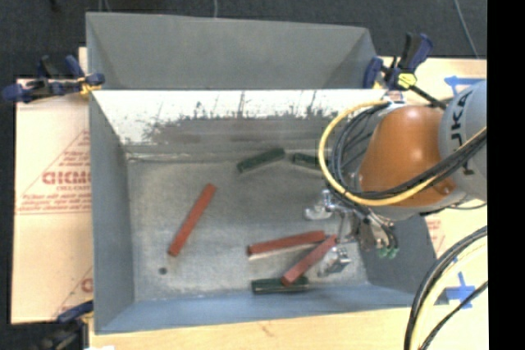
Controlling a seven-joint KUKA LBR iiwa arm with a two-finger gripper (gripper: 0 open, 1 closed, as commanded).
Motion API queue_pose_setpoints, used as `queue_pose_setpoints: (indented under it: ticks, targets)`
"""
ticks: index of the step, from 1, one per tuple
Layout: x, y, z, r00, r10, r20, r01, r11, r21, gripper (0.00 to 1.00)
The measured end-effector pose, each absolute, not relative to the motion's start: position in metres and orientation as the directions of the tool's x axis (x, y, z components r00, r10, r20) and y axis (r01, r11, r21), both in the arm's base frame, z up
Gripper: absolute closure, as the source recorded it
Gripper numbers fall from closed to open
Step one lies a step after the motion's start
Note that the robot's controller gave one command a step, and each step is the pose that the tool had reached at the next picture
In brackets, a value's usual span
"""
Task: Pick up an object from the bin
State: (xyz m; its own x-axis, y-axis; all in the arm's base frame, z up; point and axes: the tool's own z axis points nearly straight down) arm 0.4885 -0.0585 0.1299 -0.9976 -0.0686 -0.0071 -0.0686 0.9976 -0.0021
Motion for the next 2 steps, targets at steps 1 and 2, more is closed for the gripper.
queue_pose_setpoints:
  ticks: [1, 2]
  targets:
    - [0.5288, -0.0662, 0.0792, -0.994, 0.109, 0.0, 0.109, 0.994, 0.002, 1.0]
    - [0.5288, -0.0662, 0.0792, -0.994, 0.108, 0.0, 0.108, 0.994, 0.001, 1.0]
